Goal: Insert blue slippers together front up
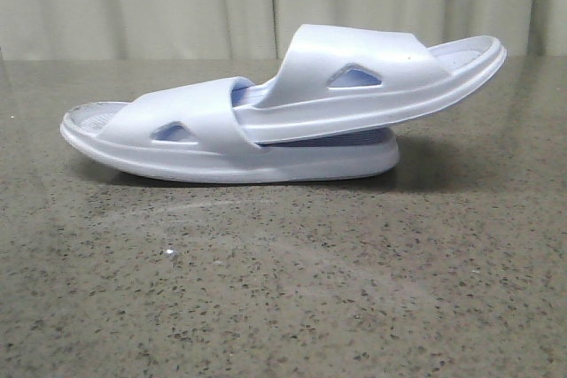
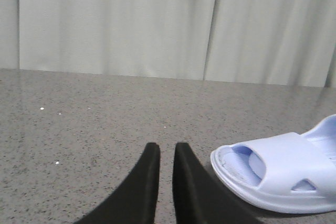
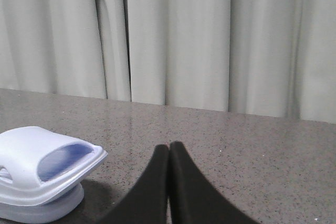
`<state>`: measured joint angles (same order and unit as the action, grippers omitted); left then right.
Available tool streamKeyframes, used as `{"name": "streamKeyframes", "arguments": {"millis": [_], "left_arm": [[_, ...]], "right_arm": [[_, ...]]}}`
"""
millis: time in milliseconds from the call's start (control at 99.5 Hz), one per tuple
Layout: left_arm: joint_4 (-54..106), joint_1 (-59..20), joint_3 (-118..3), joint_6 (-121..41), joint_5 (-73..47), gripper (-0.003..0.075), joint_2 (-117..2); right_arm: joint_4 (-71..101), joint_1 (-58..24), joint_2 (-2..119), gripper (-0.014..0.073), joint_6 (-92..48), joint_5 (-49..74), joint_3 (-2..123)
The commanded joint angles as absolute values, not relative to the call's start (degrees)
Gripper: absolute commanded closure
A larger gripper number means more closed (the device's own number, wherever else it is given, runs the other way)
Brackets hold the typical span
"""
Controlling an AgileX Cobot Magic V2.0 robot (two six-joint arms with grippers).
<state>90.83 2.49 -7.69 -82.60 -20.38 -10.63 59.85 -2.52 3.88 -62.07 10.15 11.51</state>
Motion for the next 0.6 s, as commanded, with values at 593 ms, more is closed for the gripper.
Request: {"name": "streamKeyframes", "arguments": {"millis": [593], "left_arm": [[92.15, 2.57, -9.22, -82.19, -25.47, 0.0704, -11.13]], "right_arm": [[60.74, -2.64, 4.33, 0.0701, -62.92, 8.22, 13.0]]}}
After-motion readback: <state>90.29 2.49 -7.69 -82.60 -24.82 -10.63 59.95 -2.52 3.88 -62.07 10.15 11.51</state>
